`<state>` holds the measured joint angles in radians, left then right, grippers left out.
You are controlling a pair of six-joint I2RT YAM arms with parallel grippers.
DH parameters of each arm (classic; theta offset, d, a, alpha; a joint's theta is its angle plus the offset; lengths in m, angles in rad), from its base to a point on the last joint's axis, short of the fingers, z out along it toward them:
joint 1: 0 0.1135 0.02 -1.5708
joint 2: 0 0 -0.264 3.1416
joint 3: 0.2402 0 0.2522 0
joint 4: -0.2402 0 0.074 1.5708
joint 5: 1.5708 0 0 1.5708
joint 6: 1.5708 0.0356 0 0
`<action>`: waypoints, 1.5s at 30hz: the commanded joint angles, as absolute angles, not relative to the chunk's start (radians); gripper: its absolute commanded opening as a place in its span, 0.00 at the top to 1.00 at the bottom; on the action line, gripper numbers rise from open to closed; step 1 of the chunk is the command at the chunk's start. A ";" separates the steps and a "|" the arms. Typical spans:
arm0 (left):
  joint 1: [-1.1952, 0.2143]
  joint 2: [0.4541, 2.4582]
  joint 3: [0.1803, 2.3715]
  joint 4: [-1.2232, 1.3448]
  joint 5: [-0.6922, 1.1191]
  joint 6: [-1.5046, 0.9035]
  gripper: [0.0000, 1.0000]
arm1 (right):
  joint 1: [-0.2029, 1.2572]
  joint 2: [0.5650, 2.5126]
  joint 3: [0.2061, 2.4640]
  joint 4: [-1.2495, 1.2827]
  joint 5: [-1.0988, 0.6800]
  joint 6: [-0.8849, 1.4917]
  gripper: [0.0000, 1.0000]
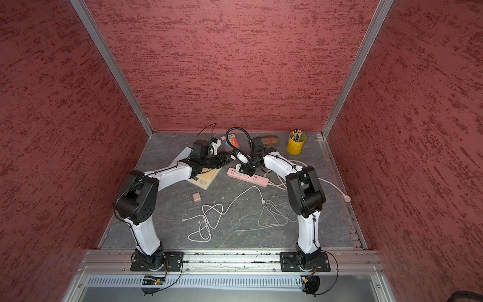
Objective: Charge the electronic scale
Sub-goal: Insert the plug into the socket.
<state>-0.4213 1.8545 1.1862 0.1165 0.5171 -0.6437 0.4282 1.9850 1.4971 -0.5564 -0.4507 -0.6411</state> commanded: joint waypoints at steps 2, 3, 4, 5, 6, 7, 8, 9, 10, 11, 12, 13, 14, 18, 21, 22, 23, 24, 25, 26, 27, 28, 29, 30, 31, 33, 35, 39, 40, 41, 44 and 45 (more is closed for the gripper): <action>-0.429 1.881 1.222 0.107 0.561 -0.650 0.41 | 0.431 2.000 1.500 -0.545 -0.410 -0.684 1.00; -0.429 1.885 1.224 0.105 0.564 -0.650 0.41 | 0.429 1.999 1.499 -0.545 -0.400 -0.688 1.00; -0.431 1.887 1.224 0.105 0.566 -0.651 0.41 | 0.429 1.996 1.500 -0.545 -0.398 -0.692 1.00; -0.432 1.890 1.226 0.103 0.566 -0.652 0.41 | 0.427 1.993 1.503 -0.542 -0.398 -0.696 1.00; -0.434 1.893 1.227 0.102 0.567 -0.651 0.41 | 0.428 1.991 1.506 -0.539 -0.397 -0.699 1.00; -0.435 1.894 1.229 0.097 0.568 -0.650 0.42 | 0.427 1.990 1.509 -0.537 -0.398 -0.701 1.00; -0.435 1.897 1.234 0.093 0.570 -0.650 0.42 | 0.426 1.989 1.516 -0.537 -0.396 -0.703 1.00; -0.437 1.900 1.238 0.089 0.570 -0.649 0.42 | 0.426 1.992 1.523 -0.537 -0.393 -0.706 1.00; -0.438 1.902 1.241 0.084 0.572 -0.649 0.42 | 0.425 1.993 1.528 -0.537 -0.389 -0.705 1.00; -0.440 1.906 1.245 0.080 0.572 -0.646 0.42 | 0.424 1.998 1.537 -0.539 -0.387 -0.707 1.00; -0.440 1.909 1.250 0.075 0.574 -0.646 0.42 | 0.424 2.004 1.545 -0.544 -0.391 -0.708 1.00; -0.440 1.910 1.253 0.072 0.575 -0.644 0.42 | 0.423 2.008 1.554 -0.550 -0.395 -0.707 1.00; -0.439 1.914 1.256 0.069 0.577 -0.644 0.42 | 0.423 2.014 1.562 -0.556 -0.400 -0.707 1.00; -0.441 1.923 1.262 0.062 0.583 -0.644 0.43 | 0.422 2.023 1.561 -0.572 -0.423 -0.702 1.00; -0.445 1.928 1.266 0.060 0.585 -0.646 0.44 | 0.422 2.025 1.548 -0.585 -0.431 -0.704 1.00; -0.446 1.931 1.266 0.059 0.585 -0.646 0.44 | 0.421 2.025 1.541 -0.589 -0.431 -0.704 1.00; -0.446 1.932 1.267 0.059 0.586 -0.646 0.44 | 0.423 2.022 1.532 -0.591 -0.432 -0.704 1.00; -0.446 1.934 1.269 0.057 0.586 -0.646 0.44 | 0.422 2.019 1.525 -0.591 -0.435 -0.703 1.00; -0.446 1.934 1.272 0.055 0.585 -0.646 0.44 | 0.423 2.015 1.516 -0.588 -0.440 -0.701 1.00; -0.447 1.934 1.272 0.054 0.585 -0.646 0.44 | 0.423 2.010 1.508 -0.585 -0.447 -0.697 1.00; -0.447 1.933 1.274 0.052 0.585 -0.644 0.44 | 0.423 2.004 1.500 -0.580 -0.454 -0.694 1.00; -0.447 1.934 1.276 0.052 0.583 -0.644 0.44 | 0.423 2.000 1.492 -0.573 -0.462 -0.690 1.00; -0.447 1.933 1.278 0.048 0.584 -0.643 0.44 | 0.423 1.997 1.486 -0.567 -0.467 -0.686 1.00; -0.447 1.933 1.281 0.046 0.583 -0.642 0.45 | 0.423 1.997 1.484 -0.564 -0.469 -0.683 1.00; -0.448 1.936 1.284 0.042 0.583 -0.640 0.45 | 0.423 1.999 1.484 -0.565 -0.470 -0.681 1.00; -0.447 1.937 1.288 0.036 0.580 -0.640 0.45 | 0.424 2.006 1.484 -0.570 -0.468 -0.679 1.00; -0.451 1.940 1.295 0.028 0.581 -0.636 0.45 | 0.423 2.012 1.483 -0.573 -0.456 -0.681 1.00; -0.453 1.954 1.309 0.012 0.578 -0.626 0.45 | 0.423 2.025 1.490 -0.590 -0.411 -0.688 1.00; -0.455 1.962 1.315 0.004 0.578 -0.626 0.45 | 0.423 2.031 1.495 -0.600 -0.401 -0.688 1.00; -0.457 1.970 1.323 -0.002 0.580 -0.621 0.45 | 0.423 2.039 1.504 -0.611 -0.396 -0.689 1.00; -0.459 1.998 1.339 -0.024 0.578 -0.620 0.46 | 0.422 2.050 1.516 -0.622 -0.402 -0.685 1.00; -0.459 2.005 1.339 -0.025 0.578 -0.621 0.46 | 0.423 2.052 1.516 -0.620 -0.400 -0.683 1.00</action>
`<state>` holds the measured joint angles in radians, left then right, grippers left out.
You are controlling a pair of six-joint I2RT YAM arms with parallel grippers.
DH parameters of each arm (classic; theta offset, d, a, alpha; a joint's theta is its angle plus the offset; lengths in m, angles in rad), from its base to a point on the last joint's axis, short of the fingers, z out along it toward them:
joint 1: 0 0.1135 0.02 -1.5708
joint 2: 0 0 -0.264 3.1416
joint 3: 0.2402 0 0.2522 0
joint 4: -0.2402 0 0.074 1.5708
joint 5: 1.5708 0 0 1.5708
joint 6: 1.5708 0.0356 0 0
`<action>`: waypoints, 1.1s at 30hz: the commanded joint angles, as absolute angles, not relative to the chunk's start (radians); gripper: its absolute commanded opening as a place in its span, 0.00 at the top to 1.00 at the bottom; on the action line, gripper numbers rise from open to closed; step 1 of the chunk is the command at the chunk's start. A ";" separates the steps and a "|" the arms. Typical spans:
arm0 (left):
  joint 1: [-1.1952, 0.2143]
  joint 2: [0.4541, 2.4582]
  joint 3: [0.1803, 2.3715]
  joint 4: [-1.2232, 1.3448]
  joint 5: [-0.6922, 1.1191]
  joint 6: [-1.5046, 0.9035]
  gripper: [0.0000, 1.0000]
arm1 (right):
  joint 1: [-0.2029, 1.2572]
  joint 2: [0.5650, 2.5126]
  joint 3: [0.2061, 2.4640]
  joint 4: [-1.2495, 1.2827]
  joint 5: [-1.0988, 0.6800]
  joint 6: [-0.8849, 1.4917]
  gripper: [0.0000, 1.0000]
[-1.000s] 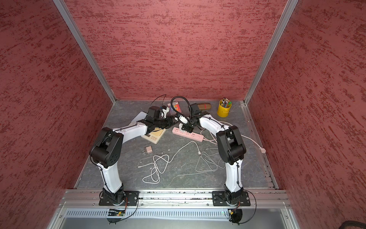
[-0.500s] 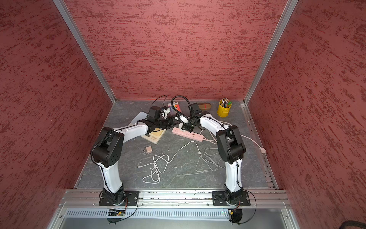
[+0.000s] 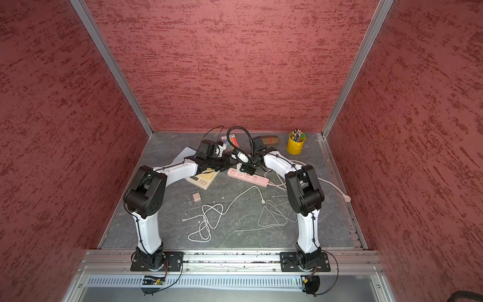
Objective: Charge the electronic scale
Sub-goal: Insert the plug into the socket.
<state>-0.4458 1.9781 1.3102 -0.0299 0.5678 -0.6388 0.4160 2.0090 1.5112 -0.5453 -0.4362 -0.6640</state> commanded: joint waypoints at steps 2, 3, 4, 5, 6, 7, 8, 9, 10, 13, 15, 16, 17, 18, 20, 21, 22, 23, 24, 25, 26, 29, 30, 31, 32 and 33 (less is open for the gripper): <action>-0.459 2.018 1.343 -0.025 0.574 -0.623 0.49 | 0.425 2.062 1.525 -0.630 -0.396 -0.683 1.00; -0.459 2.024 1.345 -0.028 0.575 -0.622 0.49 | 0.426 2.067 1.532 -0.637 -0.396 -0.683 1.00; -0.459 2.029 1.346 -0.029 0.574 -0.623 0.50 | 0.428 2.074 1.541 -0.644 -0.396 -0.683 1.00; -0.460 2.034 1.348 -0.031 0.571 -0.623 0.51 | 0.431 2.081 1.550 -0.650 -0.396 -0.684 1.00; -0.458 2.039 1.351 -0.032 0.572 -0.623 0.53 | 0.433 2.085 1.557 -0.652 -0.396 -0.683 1.00; -0.459 2.045 1.353 -0.038 0.572 -0.623 0.54 | 0.437 2.093 1.565 -0.655 -0.399 -0.680 1.00; -0.458 2.048 1.354 -0.044 0.571 -0.623 0.57 | 0.440 2.098 1.573 -0.658 -0.404 -0.678 1.00; -0.459 2.052 1.353 -0.046 0.571 -0.624 0.60 | 0.440 2.102 1.578 -0.661 -0.408 -0.674 1.00; -0.460 2.053 1.350 -0.048 0.572 -0.624 0.63 | 0.441 2.108 1.579 -0.661 -0.414 -0.672 1.00; -0.460 2.054 1.331 -0.056 0.566 -0.623 0.66 | 0.440 2.123 1.573 -0.666 -0.413 -0.666 1.00; -0.460 2.055 1.313 -0.062 0.554 -0.623 0.68 | 0.440 2.136 1.566 -0.679 -0.409 -0.661 1.00; -0.461 2.056 1.309 -0.071 0.549 -0.622 0.69 | 0.439 2.140 1.559 -0.681 -0.409 -0.657 1.00; -0.462 2.059 1.304 -0.077 0.548 -0.619 0.70 | 0.440 2.141 1.548 -0.676 -0.411 -0.653 1.00; -0.462 2.062 1.304 -0.086 0.543 -0.614 0.71 | 0.439 2.139 1.532 -0.669 -0.414 -0.645 1.00; -0.467 2.064 1.301 -0.103 0.534 -0.602 0.72 | 0.440 2.128 1.492 -0.643 -0.414 -0.635 1.00; -0.469 2.061 1.296 -0.104 0.528 -0.598 0.72 | 0.440 2.119 1.467 -0.627 -0.418 -0.628 1.00; -0.471 2.058 1.289 -0.104 0.522 -0.598 0.72 | 0.440 2.106 1.440 -0.605 -0.424 -0.623 1.00; -0.471 2.054 1.282 -0.103 0.516 -0.598 0.72 | 0.441 2.097 1.416 -0.587 -0.428 -0.622 1.00; -0.474 2.051 1.276 -0.104 0.510 -0.598 0.73 | 0.441 2.088 1.393 -0.571 -0.430 -0.619 1.00; -0.475 2.050 1.271 -0.105 0.505 -0.597 0.75 | 0.443 2.087 1.383 -0.567 -0.425 -0.617 1.00; -0.477 2.050 1.268 -0.110 0.501 -0.595 0.75 | 0.442 2.090 1.378 -0.571 -0.416 -0.615 1.00; -0.484 2.051 1.260 -0.119 0.488 -0.589 0.77 | 0.442 2.105 1.376 -0.584 -0.387 -0.615 1.00; -0.486 2.052 1.255 -0.118 0.484 -0.591 0.78 | 0.443 2.110 1.375 -0.584 -0.372 -0.615 1.00; -0.489 2.053 1.248 -0.117 0.478 -0.592 0.78 | 0.445 2.116 1.375 -0.584 -0.356 -0.615 1.00; -0.491 2.052 1.242 -0.116 0.474 -0.596 0.78 | 0.447 2.122 1.377 -0.589 -0.341 -0.615 1.00; -0.492 2.055 1.235 -0.113 0.471 -0.599 0.78 | 0.451 2.130 1.382 -0.593 -0.328 -0.615 1.00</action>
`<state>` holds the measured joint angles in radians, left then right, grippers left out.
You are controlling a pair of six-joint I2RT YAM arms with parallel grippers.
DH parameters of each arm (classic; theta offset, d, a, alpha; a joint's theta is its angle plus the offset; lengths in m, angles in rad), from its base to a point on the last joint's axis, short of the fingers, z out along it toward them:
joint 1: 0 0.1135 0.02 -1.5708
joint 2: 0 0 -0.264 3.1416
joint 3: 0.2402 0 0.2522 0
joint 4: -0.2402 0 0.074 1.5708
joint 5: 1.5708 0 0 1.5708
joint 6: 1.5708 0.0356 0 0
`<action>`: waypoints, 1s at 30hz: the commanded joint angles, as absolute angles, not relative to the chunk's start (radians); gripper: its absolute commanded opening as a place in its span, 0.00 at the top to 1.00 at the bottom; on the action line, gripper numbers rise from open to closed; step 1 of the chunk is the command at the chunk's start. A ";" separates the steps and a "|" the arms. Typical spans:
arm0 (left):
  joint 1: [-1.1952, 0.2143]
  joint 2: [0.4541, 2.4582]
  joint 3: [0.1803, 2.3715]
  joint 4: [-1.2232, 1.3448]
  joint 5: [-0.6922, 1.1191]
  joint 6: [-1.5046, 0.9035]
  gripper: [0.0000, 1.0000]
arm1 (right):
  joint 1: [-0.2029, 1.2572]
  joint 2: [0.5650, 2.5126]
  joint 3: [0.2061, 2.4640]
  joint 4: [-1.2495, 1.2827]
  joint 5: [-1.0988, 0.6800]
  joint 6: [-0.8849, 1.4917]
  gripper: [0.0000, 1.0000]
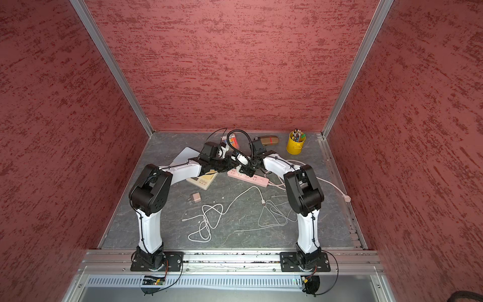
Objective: Charge the electronic scale
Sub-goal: Insert the plug into the socket.
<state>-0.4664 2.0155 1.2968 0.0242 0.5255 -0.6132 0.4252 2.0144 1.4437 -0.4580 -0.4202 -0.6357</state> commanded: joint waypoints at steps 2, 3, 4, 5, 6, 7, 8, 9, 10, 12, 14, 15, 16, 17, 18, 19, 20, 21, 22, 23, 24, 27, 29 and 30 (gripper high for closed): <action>-0.493 2.060 1.223 -0.111 0.467 -0.607 0.79 | 0.457 2.141 1.393 -0.599 -0.314 -0.612 1.00; -0.494 2.063 1.218 -0.106 0.466 -0.613 0.79 | 0.460 2.144 1.397 -0.600 -0.313 -0.611 1.00; -0.494 2.065 1.214 -0.104 0.465 -0.614 0.79 | 0.462 2.146 1.397 -0.599 -0.314 -0.608 1.00; -0.494 2.068 1.212 -0.103 0.465 -0.615 0.79 | 0.462 2.146 1.398 -0.598 -0.312 -0.605 1.00; -0.494 2.070 1.212 -0.102 0.465 -0.616 0.80 | 0.461 2.144 1.401 -0.598 -0.313 -0.600 1.00; -0.494 2.070 1.212 -0.102 0.466 -0.616 0.80 | 0.462 2.140 1.402 -0.597 -0.314 -0.600 1.00; -0.494 2.069 1.212 -0.102 0.466 -0.616 0.80 | 0.461 2.129 1.403 -0.595 -0.312 -0.570 1.00; -0.494 2.063 1.215 -0.103 0.466 -0.612 0.80 | 0.461 2.113 1.406 -0.593 -0.311 -0.558 0.99; -0.493 2.057 1.219 -0.108 0.464 -0.604 0.79 | 0.462 2.095 1.407 -0.586 -0.311 -0.549 0.93; -0.491 2.042 1.244 -0.137 0.461 -0.581 0.76 | 0.460 2.041 1.414 -0.559 -0.300 -0.525 0.78; -0.486 2.023 1.270 -0.159 0.463 -0.555 0.73 | 0.459 1.990 1.430 -0.531 -0.286 -0.502 0.67; -0.485 2.012 1.285 -0.170 0.463 -0.542 0.68 | 0.458 1.963 1.438 -0.512 -0.270 -0.482 0.63; -0.483 2.002 1.299 -0.181 0.462 -0.528 0.63 | 0.457 1.940 1.440 -0.492 -0.253 -0.463 0.60; -0.483 1.988 1.312 -0.194 0.456 -0.514 0.57 | 0.455 1.914 1.440 -0.470 -0.239 -0.440 0.58; -0.482 1.972 1.325 -0.206 0.450 -0.498 0.52 | 0.456 1.884 1.434 -0.445 -0.228 -0.419 0.55; -0.482 1.959 1.332 -0.212 0.444 -0.484 0.49 | 0.454 1.857 1.427 -0.423 -0.221 -0.398 0.52; -0.482 1.940 1.337 -0.218 0.437 -0.469 0.45 | 0.456 1.826 1.414 -0.399 -0.217 -0.374 0.51; -0.482 1.920 1.340 -0.220 0.431 -0.455 0.43 | 0.455 1.792 1.397 -0.382 -0.225 -0.353 0.48; -0.480 1.904 1.339 -0.221 0.428 -0.440 0.42 | 0.455 1.760 1.381 -0.368 -0.235 -0.331 0.46; -0.480 1.884 1.336 -0.220 0.424 -0.425 0.40 | 0.455 1.723 1.357 -0.344 -0.241 -0.303 0.42; -0.480 1.863 1.327 -0.216 0.423 -0.412 0.39 | 0.456 1.683 1.322 -0.319 -0.241 -0.270 0.38; -0.480 1.800 1.281 -0.186 0.416 -0.371 0.38 | 0.455 1.571 1.212 -0.249 -0.184 -0.149 0.35; -0.481 1.757 1.240 -0.163 0.418 -0.352 0.38 | 0.454 1.509 1.145 -0.243 -0.119 -0.055 0.34; -0.482 1.739 1.220 -0.155 0.418 -0.342 0.38 | 0.454 1.481 1.115 -0.255 -0.095 -0.013 0.34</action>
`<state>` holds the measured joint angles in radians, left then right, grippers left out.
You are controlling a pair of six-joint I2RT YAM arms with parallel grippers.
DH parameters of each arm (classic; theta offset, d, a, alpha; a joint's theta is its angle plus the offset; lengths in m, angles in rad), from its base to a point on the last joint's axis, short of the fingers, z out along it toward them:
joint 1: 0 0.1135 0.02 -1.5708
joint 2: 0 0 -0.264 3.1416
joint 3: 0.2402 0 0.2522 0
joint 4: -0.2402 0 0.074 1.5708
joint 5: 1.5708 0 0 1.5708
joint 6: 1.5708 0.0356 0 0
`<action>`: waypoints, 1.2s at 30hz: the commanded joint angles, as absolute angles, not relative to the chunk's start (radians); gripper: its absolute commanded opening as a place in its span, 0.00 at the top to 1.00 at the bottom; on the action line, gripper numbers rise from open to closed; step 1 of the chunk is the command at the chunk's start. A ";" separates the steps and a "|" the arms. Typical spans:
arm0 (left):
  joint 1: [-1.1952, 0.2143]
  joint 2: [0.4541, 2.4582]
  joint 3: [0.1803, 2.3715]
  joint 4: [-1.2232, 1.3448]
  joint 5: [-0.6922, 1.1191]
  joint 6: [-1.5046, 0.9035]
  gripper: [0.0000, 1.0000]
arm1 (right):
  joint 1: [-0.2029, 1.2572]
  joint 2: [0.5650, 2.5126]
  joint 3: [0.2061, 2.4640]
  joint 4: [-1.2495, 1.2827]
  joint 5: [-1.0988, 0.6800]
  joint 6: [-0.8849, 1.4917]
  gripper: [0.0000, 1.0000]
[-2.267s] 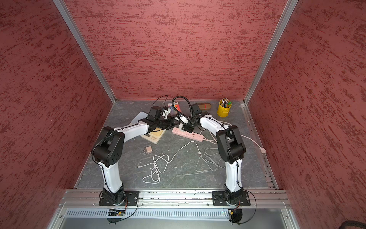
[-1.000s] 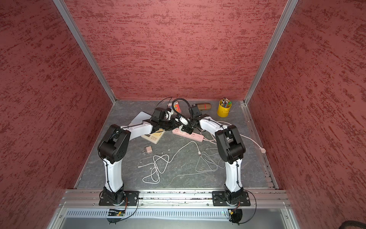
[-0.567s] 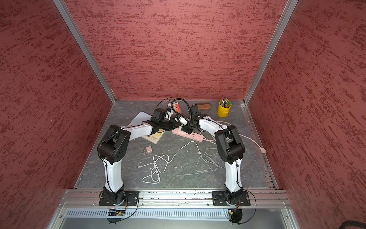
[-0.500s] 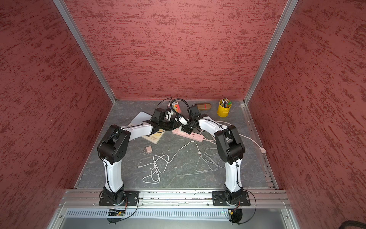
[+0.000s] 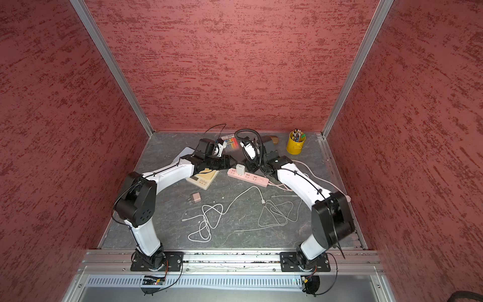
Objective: Charge the electronic scale
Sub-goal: Insert the plug into the socket, then pick up the charging cable from the center of the board.
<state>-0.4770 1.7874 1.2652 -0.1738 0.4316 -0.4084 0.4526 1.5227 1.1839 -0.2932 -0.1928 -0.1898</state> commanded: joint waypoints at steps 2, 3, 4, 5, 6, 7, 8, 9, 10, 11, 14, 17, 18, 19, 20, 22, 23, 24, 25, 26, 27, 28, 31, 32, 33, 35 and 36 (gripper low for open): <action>-0.496 1.701 1.179 -0.142 0.423 -0.314 0.38 | 0.454 1.429 1.049 -0.306 -0.056 0.066 0.36; -0.506 1.689 1.164 -0.143 0.424 -0.299 0.38 | 0.454 1.411 1.021 -0.332 -0.038 0.100 0.37; -0.520 1.678 1.147 -0.147 0.421 -0.280 0.37 | 0.453 1.399 0.993 -0.370 -0.016 0.140 0.39; -0.536 1.673 1.136 -0.154 0.416 -0.263 0.37 | 0.454 1.389 0.959 -0.397 -0.010 0.176 0.41; -0.551 1.671 1.127 -0.159 0.414 -0.253 0.37 | 0.454 1.381 0.926 -0.410 -0.017 0.205 0.43; -0.566 1.673 1.121 -0.163 0.411 -0.244 0.37 | 0.454 1.371 0.890 -0.415 -0.032 0.237 0.44; -0.582 1.677 1.115 -0.164 0.408 -0.241 0.37 | 0.454 1.361 0.853 -0.412 -0.044 0.270 0.45; -0.593 1.682 1.112 -0.160 0.407 -0.240 0.37 | 0.454 1.355 0.824 -0.406 -0.051 0.294 0.46; -0.603 1.688 1.108 -0.155 0.407 -0.241 0.37 | 0.454 1.349 0.794 -0.387 -0.065 0.318 0.46; -0.611 1.696 1.105 -0.148 0.405 -0.246 0.37 | 0.454 1.346 0.770 -0.371 -0.077 0.334 0.46; -0.623 1.716 1.102 -0.131 0.411 -0.263 0.37 | 0.462 1.367 0.752 -0.347 -0.064 0.357 0.50; -0.629 1.724 1.105 -0.127 0.412 -0.267 0.37 | 0.496 1.416 0.768 -0.361 0.025 0.369 0.57; -0.630 1.725 1.103 -0.127 0.411 -0.267 0.37 | 0.508 1.431 0.773 -0.369 0.052 0.374 0.58; -0.632 1.725 1.100 -0.126 0.407 -0.270 0.37 | 0.518 1.447 0.779 -0.380 0.085 0.379 0.59; -0.631 1.726 1.099 -0.125 0.407 -0.269 0.37 | 0.530 1.461 0.787 -0.391 0.107 0.384 0.60; -0.632 1.727 1.093 -0.127 0.402 -0.270 0.37 | 0.549 1.493 0.798 -0.410 0.138 0.396 0.60; -0.631 1.727 1.090 -0.127 0.400 -0.267 0.37 | 0.563 1.498 0.801 -0.414 0.149 0.404 0.60; -0.630 1.730 1.088 -0.127 0.400 -0.265 0.37 | 0.576 1.502 0.801 -0.418 0.156 0.414 0.58; -0.629 1.733 1.085 -0.127 0.400 -0.266 0.37 | 0.591 1.508 0.801 -0.421 0.165 0.423 0.56; -0.630 1.736 1.086 -0.127 0.401 -0.267 0.37 | 0.606 1.517 0.799 -0.429 0.177 0.439 0.53; -0.629 1.739 1.086 -0.127 0.400 -0.266 0.37 | 0.615 1.529 0.799 -0.435 0.184 0.449 0.52; -0.630 1.742 1.087 -0.127 0.402 -0.266 0.36 | 0.627 1.543 0.800 -0.443 0.190 0.463 0.52; -0.630 1.747 1.091 -0.127 0.406 -0.262 0.36 | 0.659 1.580 0.802 -0.452 0.209 0.481 0.55; -0.629 1.749 1.092 -0.129 0.406 -0.260 0.36 | 0.666 1.588 0.807 -0.458 0.214 0.485 0.57; -0.628 1.749 1.094 -0.134 0.406 -0.256 0.36 | 0.675 1.600 0.814 -0.466 0.220 0.490 0.60; -0.622 1.746 1.093 -0.139 0.405 -0.254 0.36 | 0.691 1.615 0.830 -0.485 0.236 0.492 0.69; -0.617 1.741 1.089 -0.140 0.405 -0.257 0.36 | 0.697 1.619 0.839 -0.494 0.248 0.495 0.76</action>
<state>-0.6258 1.7439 1.0946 -0.1497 0.4095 -0.2726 0.6788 1.5993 0.8139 -0.4435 0.1841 0.4511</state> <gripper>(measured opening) 0.635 0.256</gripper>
